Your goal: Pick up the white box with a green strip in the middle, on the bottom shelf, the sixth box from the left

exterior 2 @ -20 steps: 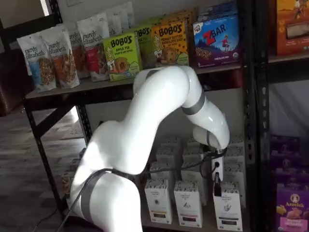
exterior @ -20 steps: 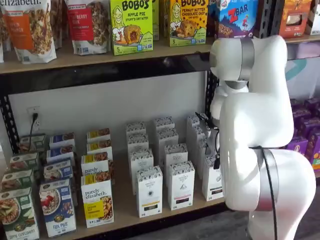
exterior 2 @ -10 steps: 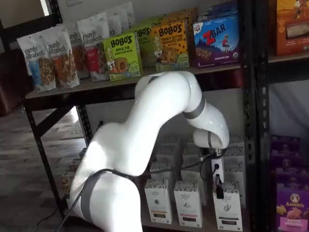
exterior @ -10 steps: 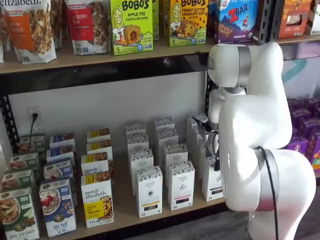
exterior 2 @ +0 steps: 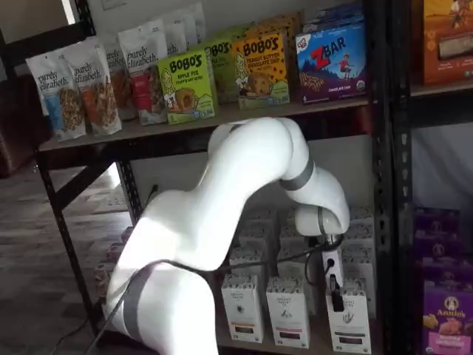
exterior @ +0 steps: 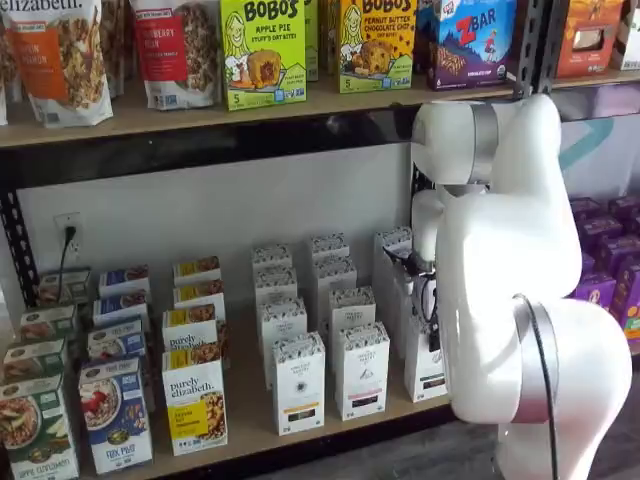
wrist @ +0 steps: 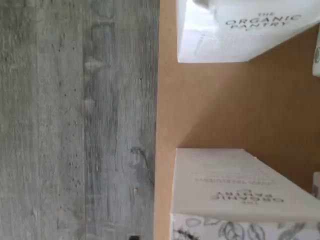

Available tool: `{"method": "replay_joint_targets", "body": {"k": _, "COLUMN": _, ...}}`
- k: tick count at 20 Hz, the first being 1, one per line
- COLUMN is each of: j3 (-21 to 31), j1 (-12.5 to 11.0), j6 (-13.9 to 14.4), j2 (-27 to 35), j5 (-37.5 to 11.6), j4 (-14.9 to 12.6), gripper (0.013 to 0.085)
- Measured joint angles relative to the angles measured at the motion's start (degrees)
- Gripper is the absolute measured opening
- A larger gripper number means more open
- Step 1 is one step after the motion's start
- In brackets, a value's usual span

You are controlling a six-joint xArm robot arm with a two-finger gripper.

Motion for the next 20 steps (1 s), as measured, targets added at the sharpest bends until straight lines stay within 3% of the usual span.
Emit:
{"method": "replay_joint_targets", "body": {"k": 2, "j3": 0.0, "j1": 0.0, "j6": 0.1, "j2": 0.2, "j5": -0.4, "j4": -0.2, "gripper": 0.077}}
{"method": "replay_joint_targets", "body": {"k": 3, "j3": 0.1, "j1": 0.0, "j6": -0.2, "j2": 0.3, "j5": -0.8, "j4": 0.2, "gripper": 0.077}}
{"method": "replay_joint_targets", "body": {"k": 7, "j3": 0.3, "j1": -0.1, "j6": -0.7, "j2": 0.3, "j5": -1.0, "j4": 0.7, "gripper": 0.065}}
{"method": "replay_joint_targets", "body": {"k": 15, "j3": 1.2, "j1": -0.3, "j6": -0.5, "j2": -0.2, "j5": -2.0, "j4": 0.4, "gripper": 0.065}}
{"method": "replay_joint_targets", "body": {"k": 20, "j3": 2.0, "j1": -0.2, "j6": -1.1, "j2": -0.8, "j5": -1.9, "j4": 1.1, "gripper": 0.053}}
